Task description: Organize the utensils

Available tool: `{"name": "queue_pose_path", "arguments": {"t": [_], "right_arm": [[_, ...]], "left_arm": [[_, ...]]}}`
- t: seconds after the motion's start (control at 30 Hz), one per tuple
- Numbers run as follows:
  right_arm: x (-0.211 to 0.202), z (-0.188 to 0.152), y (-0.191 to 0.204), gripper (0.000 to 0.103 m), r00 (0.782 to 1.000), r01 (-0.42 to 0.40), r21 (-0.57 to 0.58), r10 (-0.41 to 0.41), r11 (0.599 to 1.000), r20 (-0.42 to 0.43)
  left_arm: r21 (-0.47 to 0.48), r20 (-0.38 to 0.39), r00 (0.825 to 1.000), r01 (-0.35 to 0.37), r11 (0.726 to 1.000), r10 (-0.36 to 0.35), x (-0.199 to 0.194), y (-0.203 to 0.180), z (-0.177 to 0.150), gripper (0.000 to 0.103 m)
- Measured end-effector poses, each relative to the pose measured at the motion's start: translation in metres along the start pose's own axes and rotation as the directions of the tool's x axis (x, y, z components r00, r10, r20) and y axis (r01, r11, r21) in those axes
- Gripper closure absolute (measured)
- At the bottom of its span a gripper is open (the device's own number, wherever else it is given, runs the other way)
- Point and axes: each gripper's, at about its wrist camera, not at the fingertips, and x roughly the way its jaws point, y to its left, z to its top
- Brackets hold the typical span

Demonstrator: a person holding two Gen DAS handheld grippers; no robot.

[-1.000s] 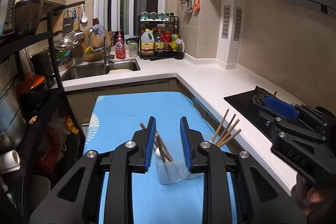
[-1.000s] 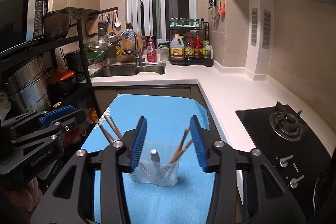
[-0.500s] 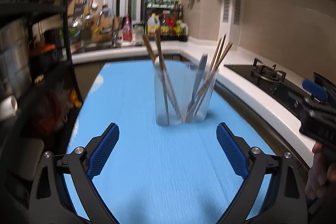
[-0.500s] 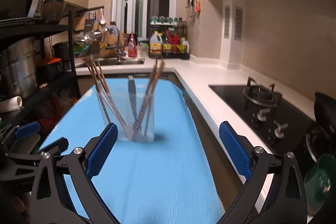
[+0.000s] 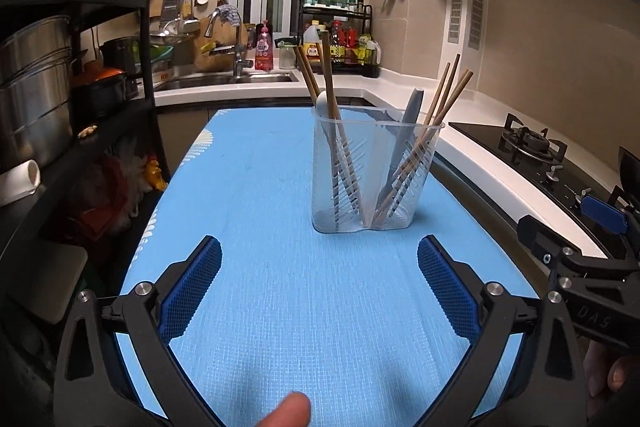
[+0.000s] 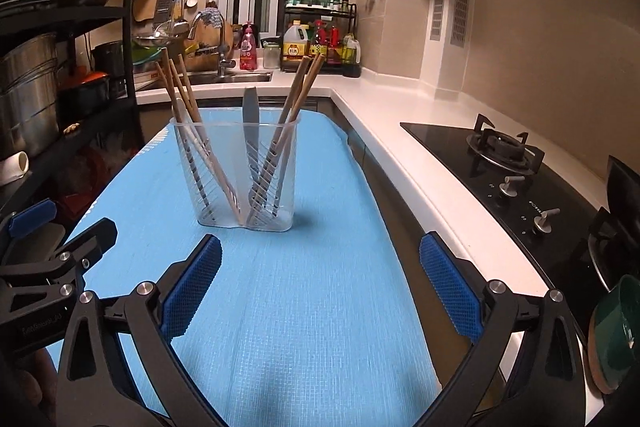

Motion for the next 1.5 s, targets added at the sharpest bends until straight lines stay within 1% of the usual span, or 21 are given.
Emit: {"name": "queue_pose_path", "arguments": {"t": [0.17,0.33,1.5], "right_arm": [[0.0004,0.0003,-0.0031,0.005,1.000,0.000,0.019,0.000,1.000,-0.001],[-0.0013,0.0002,-0.0014,0.005,1.000,0.001,0.015,-0.001,1.000,0.013],[-0.0021,-0.0014,0.0041,0.005,1.000,0.001,0.002,-0.001,1.000,0.016]], "left_arm": [[0.004,0.012,1.000,0.004,1.000,-0.004,-0.0038,-0.0009,0.0007,0.008],[-0.002,0.020,1.000,0.000,1.000,0.000,-0.0060,0.0024,0.0011,0.008],[0.004,0.019,1.000,0.002,1.000,-0.002,-0.0052,0.0018,0.0004,0.008]]}}
